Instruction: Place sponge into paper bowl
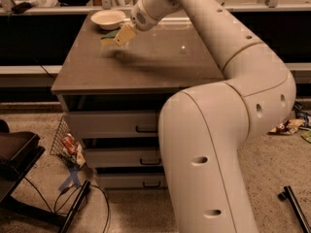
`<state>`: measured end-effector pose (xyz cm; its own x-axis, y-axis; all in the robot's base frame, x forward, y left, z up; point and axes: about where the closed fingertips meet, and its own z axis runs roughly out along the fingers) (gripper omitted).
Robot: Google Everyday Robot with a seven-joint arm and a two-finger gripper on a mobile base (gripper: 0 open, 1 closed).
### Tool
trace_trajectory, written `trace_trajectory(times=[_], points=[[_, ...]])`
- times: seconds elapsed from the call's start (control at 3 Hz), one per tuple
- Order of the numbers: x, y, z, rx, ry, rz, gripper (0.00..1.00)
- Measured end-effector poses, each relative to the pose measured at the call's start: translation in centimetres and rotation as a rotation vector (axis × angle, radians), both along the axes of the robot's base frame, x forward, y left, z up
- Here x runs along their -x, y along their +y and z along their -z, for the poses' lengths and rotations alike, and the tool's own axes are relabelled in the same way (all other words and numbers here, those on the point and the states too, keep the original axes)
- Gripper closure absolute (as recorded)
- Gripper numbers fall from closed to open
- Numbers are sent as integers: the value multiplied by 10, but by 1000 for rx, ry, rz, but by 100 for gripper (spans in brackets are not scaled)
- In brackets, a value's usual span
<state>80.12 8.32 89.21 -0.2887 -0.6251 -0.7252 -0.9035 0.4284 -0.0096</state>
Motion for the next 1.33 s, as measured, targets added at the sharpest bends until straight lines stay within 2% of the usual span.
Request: trace_trajectory(times=[0.33,0.67,1.0,1.33], points=[[-28,3,-12,-18,-59,83,100],[-57,2,-34,-32,-143,142,100],[-85,3,-45,-35,-195,220,100],[-110,6,-37,-25,-207,327,100]])
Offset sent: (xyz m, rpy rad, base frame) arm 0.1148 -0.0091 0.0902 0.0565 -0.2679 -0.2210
